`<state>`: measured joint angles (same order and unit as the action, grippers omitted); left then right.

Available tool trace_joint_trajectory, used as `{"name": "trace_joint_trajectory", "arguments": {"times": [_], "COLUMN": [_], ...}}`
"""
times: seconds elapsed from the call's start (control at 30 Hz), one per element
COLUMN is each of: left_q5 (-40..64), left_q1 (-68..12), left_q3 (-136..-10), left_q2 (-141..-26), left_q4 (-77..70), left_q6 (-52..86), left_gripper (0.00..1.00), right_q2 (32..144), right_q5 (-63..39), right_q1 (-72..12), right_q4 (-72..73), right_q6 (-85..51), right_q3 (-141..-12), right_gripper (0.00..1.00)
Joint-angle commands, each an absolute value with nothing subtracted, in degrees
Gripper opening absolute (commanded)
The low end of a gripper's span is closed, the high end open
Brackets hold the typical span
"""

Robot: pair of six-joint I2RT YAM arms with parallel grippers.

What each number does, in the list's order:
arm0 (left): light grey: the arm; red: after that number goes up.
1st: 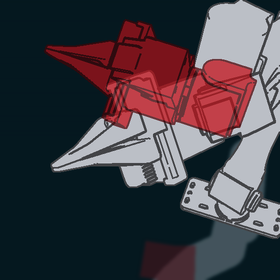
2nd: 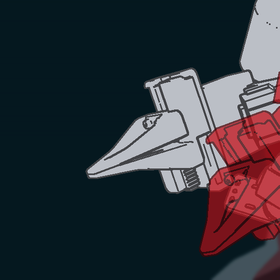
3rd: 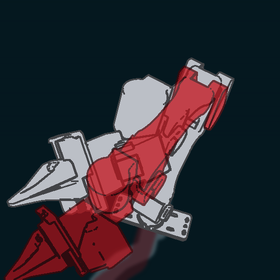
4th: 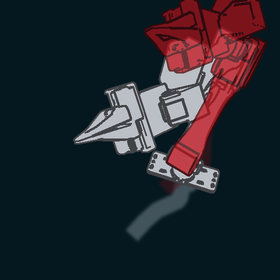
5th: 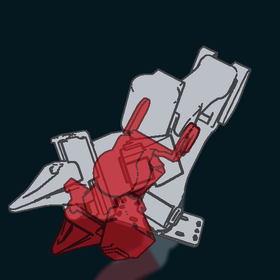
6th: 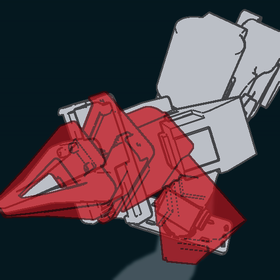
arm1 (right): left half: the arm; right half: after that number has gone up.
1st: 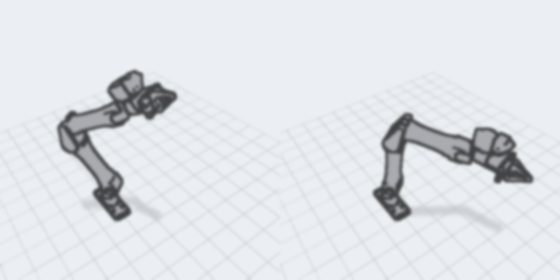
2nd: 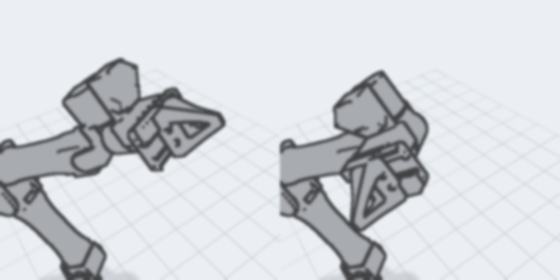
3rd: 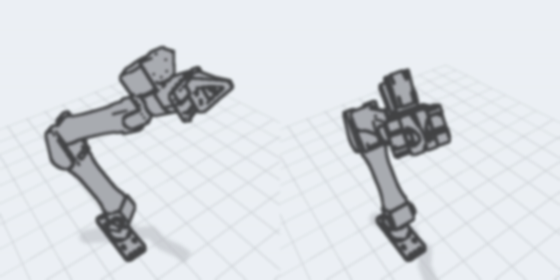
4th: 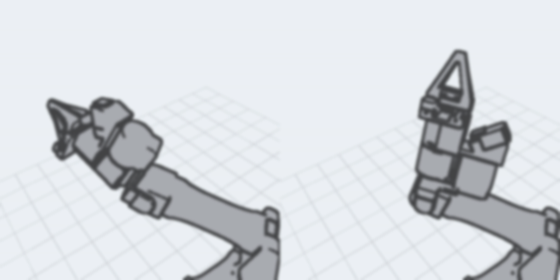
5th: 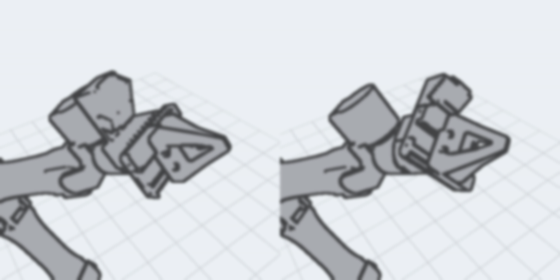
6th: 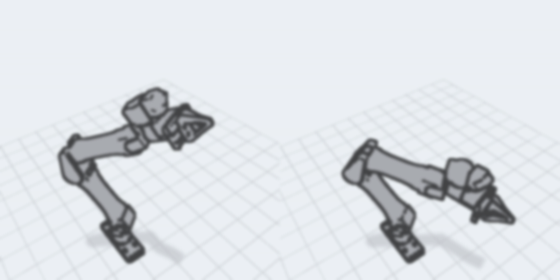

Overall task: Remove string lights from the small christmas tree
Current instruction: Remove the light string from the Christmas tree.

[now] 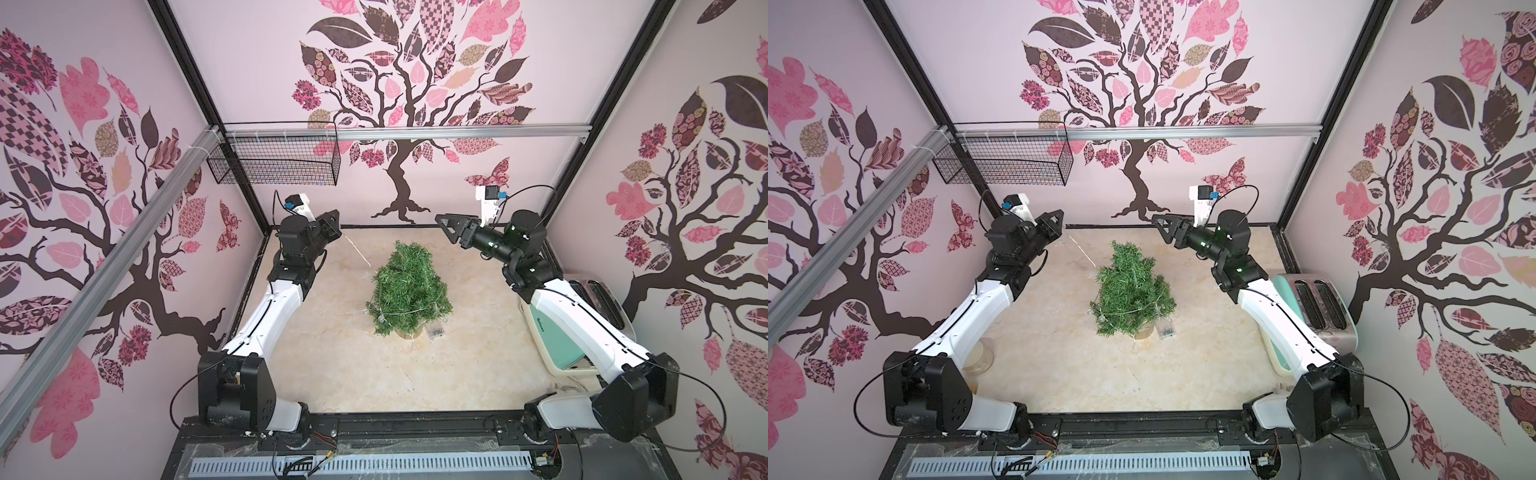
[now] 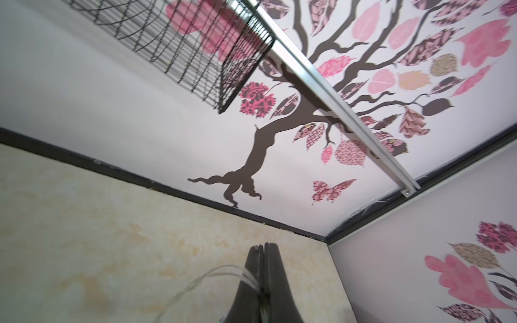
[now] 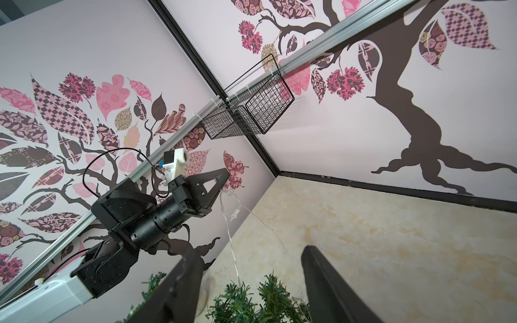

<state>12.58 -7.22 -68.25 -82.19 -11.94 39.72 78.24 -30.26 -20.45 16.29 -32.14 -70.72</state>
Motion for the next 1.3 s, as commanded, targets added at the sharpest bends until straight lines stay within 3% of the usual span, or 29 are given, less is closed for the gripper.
{"name": "trace_joint_trajectory", "arguments": {"times": [0.0, 0.77, 1.27], "left_q5": [19.8, 38.2, 27.8], "left_q1": [-7.4, -13.8, -14.2], "left_q3": [-70.0, -76.1, -75.3], "left_q2": [-83.4, -86.4, -74.6], "left_q4": [-18.2, -31.0, -14.2], "left_q6": [42.3, 48.4, 39.3], "left_gripper": [0.0, 0.0, 0.0], "right_q2": [77.0, 75.4, 72.0], "right_q5": [-31.2, -31.8, -31.8], "right_q1": [-20.6, -20.6, -20.6], "right_q4": [18.1, 18.7, 19.0], "right_q6": [-32.4, -32.6, -32.7], "right_q3": [-70.6, -69.4, -68.2], "right_gripper": [0.62, 0.62, 0.63]}}
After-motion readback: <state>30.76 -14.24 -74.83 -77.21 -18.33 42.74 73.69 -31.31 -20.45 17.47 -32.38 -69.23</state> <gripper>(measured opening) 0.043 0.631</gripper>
